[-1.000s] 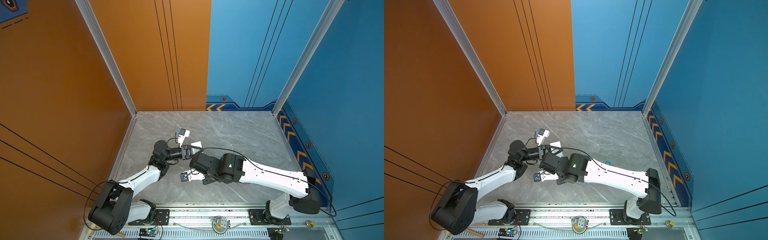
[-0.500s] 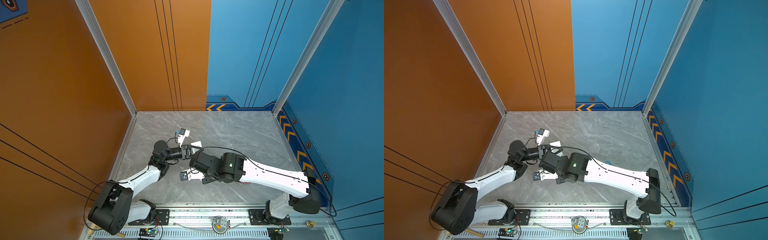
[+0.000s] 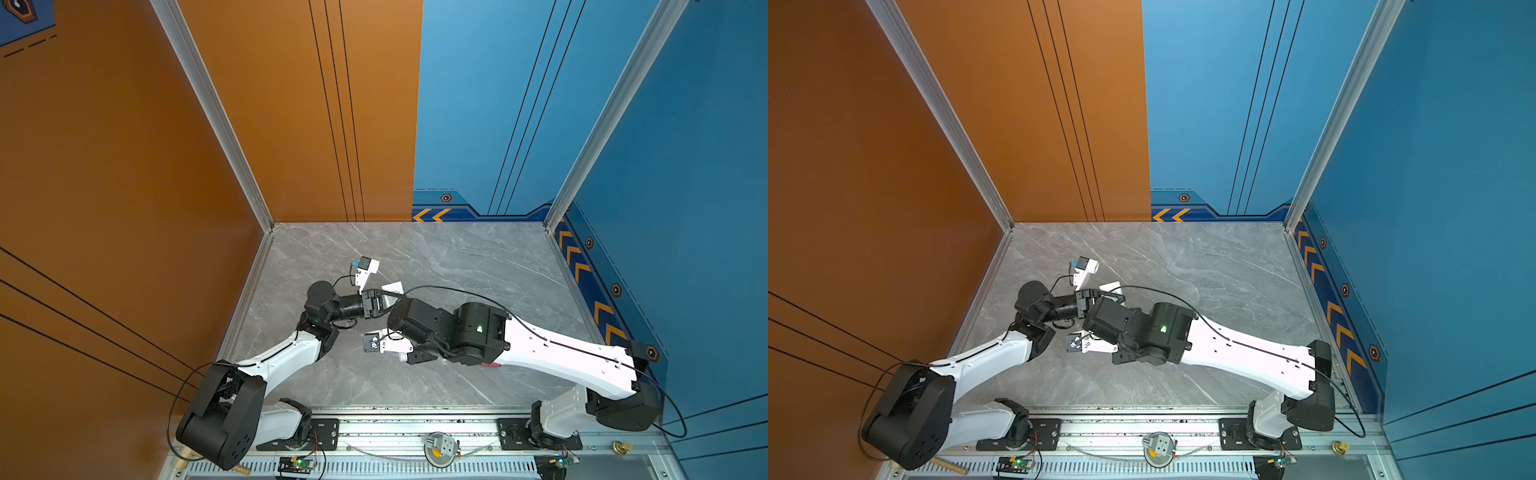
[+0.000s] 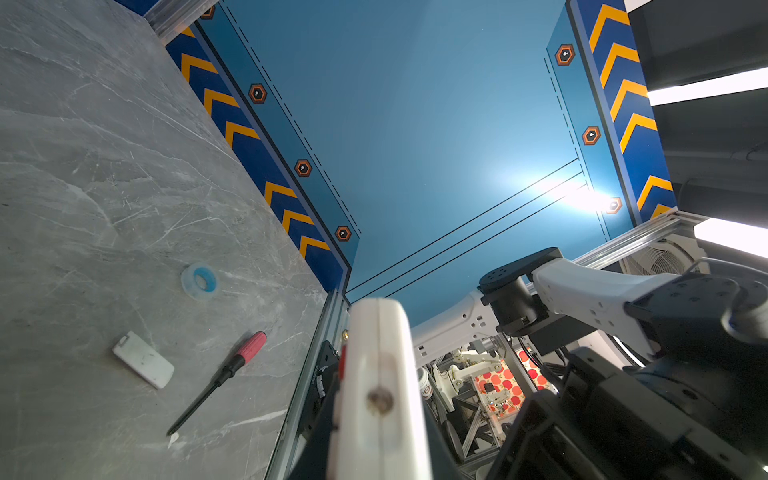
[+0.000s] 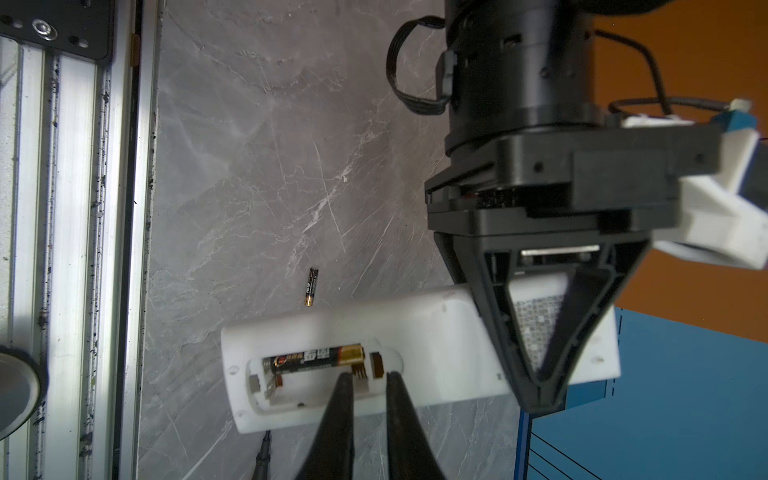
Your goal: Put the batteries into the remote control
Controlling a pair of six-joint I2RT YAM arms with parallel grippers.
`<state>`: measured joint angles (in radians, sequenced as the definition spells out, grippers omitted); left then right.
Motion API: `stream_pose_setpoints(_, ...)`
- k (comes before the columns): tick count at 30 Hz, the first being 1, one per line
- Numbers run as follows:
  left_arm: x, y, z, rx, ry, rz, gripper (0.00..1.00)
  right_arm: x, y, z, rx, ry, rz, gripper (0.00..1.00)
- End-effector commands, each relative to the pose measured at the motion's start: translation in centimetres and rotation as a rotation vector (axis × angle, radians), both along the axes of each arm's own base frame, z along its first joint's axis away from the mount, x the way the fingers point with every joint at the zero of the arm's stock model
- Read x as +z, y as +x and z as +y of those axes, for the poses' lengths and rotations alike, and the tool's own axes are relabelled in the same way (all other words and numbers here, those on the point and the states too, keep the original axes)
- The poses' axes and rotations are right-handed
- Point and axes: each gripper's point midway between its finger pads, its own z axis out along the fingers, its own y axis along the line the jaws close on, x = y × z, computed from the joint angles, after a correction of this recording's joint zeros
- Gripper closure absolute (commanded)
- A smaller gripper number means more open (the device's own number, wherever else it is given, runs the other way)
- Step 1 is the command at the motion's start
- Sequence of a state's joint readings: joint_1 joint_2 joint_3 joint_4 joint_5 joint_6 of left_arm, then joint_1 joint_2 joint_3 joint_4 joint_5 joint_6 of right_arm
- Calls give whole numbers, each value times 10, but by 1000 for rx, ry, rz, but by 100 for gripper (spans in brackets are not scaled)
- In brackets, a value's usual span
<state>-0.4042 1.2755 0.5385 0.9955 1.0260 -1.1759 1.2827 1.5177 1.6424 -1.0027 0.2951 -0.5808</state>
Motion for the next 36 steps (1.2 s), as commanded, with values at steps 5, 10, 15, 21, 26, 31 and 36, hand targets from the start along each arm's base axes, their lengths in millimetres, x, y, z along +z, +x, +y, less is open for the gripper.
stream_pose_setpoints(5,9,2,4,9,-19,-37,100,6,1,-2,-79,63,-9,88)
stream_pose_setpoints(10,5,9,8,37,-15,-22,100,14,5,-2,-141,157,3,84)
stream_pose_setpoints(15,2,14,13,56,-13,-8,100,23,11,-12,-209,253,42,77)
stream_pose_setpoints(21,-2,20,18,82,-10,9,100,32,20,-28,-278,334,81,68)
stream_pose_setpoints(26,-8,25,25,118,-8,29,100,28,38,-45,-384,361,104,61)
stream_pose_setpoints(31,-19,33,35,163,3,66,100,7,61,-63,-528,368,168,53)
stream_pose_setpoints(36,-32,40,49,218,13,113,100,-16,72,-73,-609,344,228,50)
